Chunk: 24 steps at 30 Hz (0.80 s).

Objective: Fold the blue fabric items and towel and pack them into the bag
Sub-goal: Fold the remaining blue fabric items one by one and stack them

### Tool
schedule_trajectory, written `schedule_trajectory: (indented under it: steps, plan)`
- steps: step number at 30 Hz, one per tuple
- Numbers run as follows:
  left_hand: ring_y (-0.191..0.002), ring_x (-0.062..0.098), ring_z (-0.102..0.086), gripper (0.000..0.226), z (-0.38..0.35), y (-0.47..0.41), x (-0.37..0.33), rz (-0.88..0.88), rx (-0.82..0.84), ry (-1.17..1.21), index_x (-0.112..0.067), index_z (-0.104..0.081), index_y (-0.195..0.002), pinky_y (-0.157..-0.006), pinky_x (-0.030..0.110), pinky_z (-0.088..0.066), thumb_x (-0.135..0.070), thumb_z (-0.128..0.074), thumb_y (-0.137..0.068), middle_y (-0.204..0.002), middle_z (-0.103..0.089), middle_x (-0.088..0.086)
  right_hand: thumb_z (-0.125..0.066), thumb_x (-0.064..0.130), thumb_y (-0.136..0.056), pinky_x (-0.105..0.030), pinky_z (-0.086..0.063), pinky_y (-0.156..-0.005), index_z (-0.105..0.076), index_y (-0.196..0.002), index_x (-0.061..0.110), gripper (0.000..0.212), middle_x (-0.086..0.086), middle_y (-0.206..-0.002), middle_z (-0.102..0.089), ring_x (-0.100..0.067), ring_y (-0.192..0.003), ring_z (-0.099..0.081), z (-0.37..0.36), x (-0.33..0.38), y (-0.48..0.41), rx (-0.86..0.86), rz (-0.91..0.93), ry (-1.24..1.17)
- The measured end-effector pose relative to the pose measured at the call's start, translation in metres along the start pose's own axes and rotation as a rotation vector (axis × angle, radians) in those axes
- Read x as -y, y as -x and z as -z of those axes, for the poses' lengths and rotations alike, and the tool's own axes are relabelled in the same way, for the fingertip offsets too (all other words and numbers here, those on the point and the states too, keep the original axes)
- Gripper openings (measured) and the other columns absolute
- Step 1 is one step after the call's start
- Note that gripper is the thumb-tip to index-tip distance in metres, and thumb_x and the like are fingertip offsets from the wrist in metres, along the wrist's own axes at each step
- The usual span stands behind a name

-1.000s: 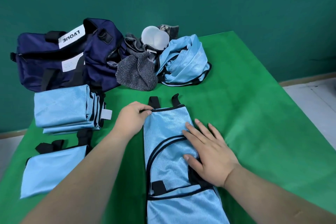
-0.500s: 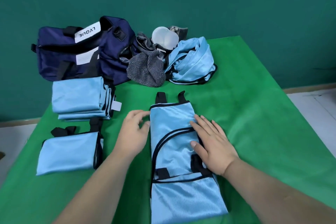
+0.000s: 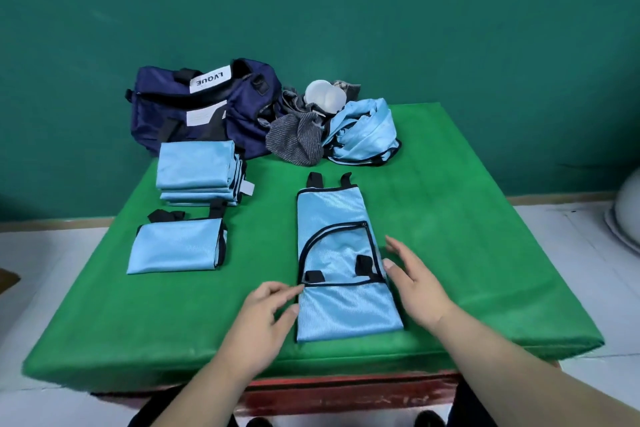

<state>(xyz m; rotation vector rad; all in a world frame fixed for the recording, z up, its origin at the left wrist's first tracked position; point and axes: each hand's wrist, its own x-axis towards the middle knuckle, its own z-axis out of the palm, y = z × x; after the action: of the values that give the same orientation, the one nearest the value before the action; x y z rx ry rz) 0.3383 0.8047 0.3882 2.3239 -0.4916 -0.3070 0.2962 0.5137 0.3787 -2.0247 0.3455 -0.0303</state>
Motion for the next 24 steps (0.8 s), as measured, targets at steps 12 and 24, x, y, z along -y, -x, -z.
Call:
schedule_trajectory:
  steps: [12, 24]
  plan:
    - [-0.119, 0.008, -0.033, 0.046, -0.018, -0.014, -0.008, 0.063, 0.096, -0.106, -0.049, -0.059, -0.128, -0.114, 0.03, -0.027, -0.027, -0.072, -0.089, -0.125, -0.041, -0.02, -0.057, 0.033, -0.092, -0.034, -0.035, -0.098, -0.053, -0.125, 0.033, 0.033, 0.01, -0.118, -0.06, -0.018, -0.114, -0.053, -0.019, 0.023, 0.027, -0.07, 0.068, 0.601]
    - [-0.113, 0.003, -0.05, 0.057, -0.014, -0.009, -0.028, 0.019, -0.052, 0.168, -0.061, -0.064, -0.09, -0.102, 0.019, -0.034, -0.008, -0.08, -0.076, -0.113, -0.054, -0.03, -0.061, 0.01, -0.083, -0.037, -0.048, -0.071, -0.049, -0.084, 0.036, 0.029, 0.014, -0.077, -0.064, -0.017, -0.07, -0.057, -0.021, 0.031, 0.026, -0.157, -0.005, 0.195]
